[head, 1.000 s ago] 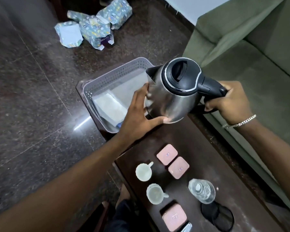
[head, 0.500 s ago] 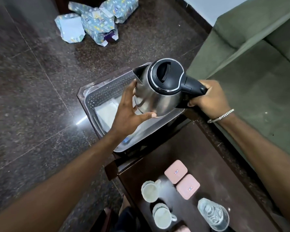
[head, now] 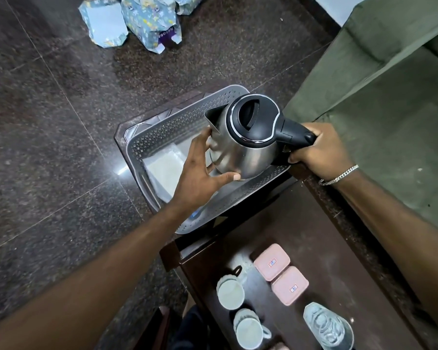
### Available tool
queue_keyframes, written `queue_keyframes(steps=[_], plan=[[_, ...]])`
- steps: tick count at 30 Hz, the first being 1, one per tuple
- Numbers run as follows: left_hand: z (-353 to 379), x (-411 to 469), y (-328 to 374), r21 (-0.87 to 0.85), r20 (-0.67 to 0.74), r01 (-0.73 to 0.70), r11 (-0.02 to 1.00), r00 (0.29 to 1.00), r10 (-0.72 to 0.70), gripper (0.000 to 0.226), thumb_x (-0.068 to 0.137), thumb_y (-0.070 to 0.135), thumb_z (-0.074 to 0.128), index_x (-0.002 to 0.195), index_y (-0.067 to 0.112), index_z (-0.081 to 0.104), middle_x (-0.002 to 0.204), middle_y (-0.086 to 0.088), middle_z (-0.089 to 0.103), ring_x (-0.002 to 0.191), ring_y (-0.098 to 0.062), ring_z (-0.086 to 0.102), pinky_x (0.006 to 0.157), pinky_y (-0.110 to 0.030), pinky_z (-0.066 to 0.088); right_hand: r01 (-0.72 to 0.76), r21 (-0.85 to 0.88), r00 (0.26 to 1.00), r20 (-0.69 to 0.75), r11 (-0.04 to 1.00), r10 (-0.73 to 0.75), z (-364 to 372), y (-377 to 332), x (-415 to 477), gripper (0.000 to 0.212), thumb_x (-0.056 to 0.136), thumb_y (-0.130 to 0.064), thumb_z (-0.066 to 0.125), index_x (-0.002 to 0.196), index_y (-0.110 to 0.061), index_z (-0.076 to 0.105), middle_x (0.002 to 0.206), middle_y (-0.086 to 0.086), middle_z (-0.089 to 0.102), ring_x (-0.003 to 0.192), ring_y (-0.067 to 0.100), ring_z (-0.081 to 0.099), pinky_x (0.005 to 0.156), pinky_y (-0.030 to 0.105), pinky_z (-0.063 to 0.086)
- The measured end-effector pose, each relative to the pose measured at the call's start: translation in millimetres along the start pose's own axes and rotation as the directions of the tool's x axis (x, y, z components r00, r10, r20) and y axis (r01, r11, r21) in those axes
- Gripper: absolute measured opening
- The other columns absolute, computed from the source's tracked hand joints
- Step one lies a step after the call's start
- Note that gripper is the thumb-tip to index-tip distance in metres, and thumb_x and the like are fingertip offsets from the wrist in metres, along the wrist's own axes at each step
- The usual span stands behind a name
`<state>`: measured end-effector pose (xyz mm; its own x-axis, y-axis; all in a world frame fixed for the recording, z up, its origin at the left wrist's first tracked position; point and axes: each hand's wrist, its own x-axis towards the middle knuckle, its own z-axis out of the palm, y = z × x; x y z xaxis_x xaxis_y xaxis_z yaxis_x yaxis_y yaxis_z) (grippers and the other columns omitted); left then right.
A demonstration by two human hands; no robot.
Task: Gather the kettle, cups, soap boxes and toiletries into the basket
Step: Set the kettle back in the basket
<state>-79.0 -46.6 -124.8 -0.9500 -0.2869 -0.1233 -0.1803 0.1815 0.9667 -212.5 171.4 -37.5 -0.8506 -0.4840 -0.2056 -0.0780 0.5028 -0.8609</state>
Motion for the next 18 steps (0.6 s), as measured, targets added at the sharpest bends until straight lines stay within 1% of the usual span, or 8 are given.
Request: queue_keyframes(steps=[4,6,8,9,10,13,15,18], plan=[[0.2,-2.7,-4.3,-0.003,0.013,0.027,1.0,1.0,-0.027,0.111,0.069,0.035,0.095,0.156,0.036,0.027,0.155,0.017,0.036,0.144,-0.012,0.041,0.107,-0.046,0.053,0.001,-0.027,1.0,0.016,1.0,0.0,3.4,5.8,2.8,0.037,0.047,0.0,0.064,0.083,0.008,0.063,0.07,0.002,0.05,0.065,0.01,0.044,0.056,0.028,0.034],[-0.6,-2.7,-5.0,0.003,0.02,0.032,0.999,0.999,-0.032,0.11,0.07,0.037,0.094,0.156,0.038,0.026,0.155,0.016,0.035,0.144,-0.012,0.042,0.107,-0.045,0.053,-0.009,-0.005,1.0,0.015,1.0,0.009,3.7,6.4,3.7,0.035,0.048,0.001,0.064,0.082,-0.007,0.069,0.069,-0.003,0.053,0.062,0.008,0.045,0.054,0.026,0.036],[-3.2,-2.1,-5.6,0.006,0.031,0.043,0.999,0.999,-0.043,0.11,0.071,0.039,0.094,0.157,0.04,0.025,0.155,0.017,0.034,0.143,-0.008,0.042,0.107,-0.039,0.052,0.002,0.0,1.0,0.007,1.0,-0.002,3.3,5.5,4.2,0.039,0.05,0.004,0.065,0.073,-0.028,0.071,0.062,-0.016,0.052,0.055,0.0,0.043,0.048,0.02,0.035],[-5.0,-1.3,-5.9,0.008,0.037,0.049,0.999,0.998,-0.049,0.11,0.072,0.04,0.094,0.157,0.04,0.025,0.154,0.018,0.034,0.143,-0.006,0.041,0.107,-0.034,0.052,0.011,-0.004,1.0,0.005,1.0,-0.011,3.2,4.1,4.6,0.041,0.052,0.005,0.066,0.071,-0.032,0.069,0.059,-0.017,0.05,0.054,-0.002,0.041,0.047,0.019,0.035],[-6.9,-0.4,-6.5,0.015,0.047,0.054,0.998,0.997,-0.055,0.109,0.072,0.038,0.094,0.157,0.04,0.025,0.154,0.018,0.034,0.143,-0.005,0.04,0.107,-0.03,0.05,0.014,-0.004,1.0,0.009,1.0,-0.014,3.5,3.7,5.2,0.039,0.055,0.006,0.066,0.072,-0.028,0.069,0.06,-0.015,0.05,0.055,-0.002,0.041,0.048,0.02,0.035],[-16.6,2.3,-8.7,0.076,0.102,0.054,0.996,0.993,-0.062,0.111,0.07,0.035,0.095,0.158,0.037,0.026,0.155,0.017,0.035,0.142,0.0,0.038,0.105,-0.018,0.044,0.04,-0.117,0.999,0.011,0.992,-0.039,2.1,2.3,5.5,0.02,0.062,-0.004,0.067,0.08,-0.004,0.059,0.067,0.011,0.051,0.064,0.009,0.044,0.059,0.029,0.034],[-28.1,4.9,-9.7,0.172,0.143,0.045,0.984,0.987,-0.07,0.118,0.067,0.038,0.096,0.16,0.033,0.023,0.16,0.008,0.033,0.146,-0.008,0.036,0.111,-0.028,0.041,0.058,-0.254,0.998,-0.007,0.966,-0.062,-2.2,3.7,2.3,0.029,0.065,-0.009,0.071,0.088,-0.01,0.055,0.082,0.009,0.054,0.077,0.016,0.05,0.068,0.032,0.037],[-51.7,12.3,-10.4,0.477,0.152,-0.001,0.879,0.985,-0.081,0.119,0.065,0.043,0.095,0.16,0.021,0.027,0.158,-0.009,0.038,0.144,-0.025,0.038,0.115,-0.033,0.034,0.092,-0.402,0.989,-0.066,0.911,-0.129,-4.0,-4.5,-13.7,0.071,0.06,-0.01,0.068,0.127,-0.024,0.049,0.119,0.007,0.047,0.111,0.028,0.045,0.097,0.038,0.04]])
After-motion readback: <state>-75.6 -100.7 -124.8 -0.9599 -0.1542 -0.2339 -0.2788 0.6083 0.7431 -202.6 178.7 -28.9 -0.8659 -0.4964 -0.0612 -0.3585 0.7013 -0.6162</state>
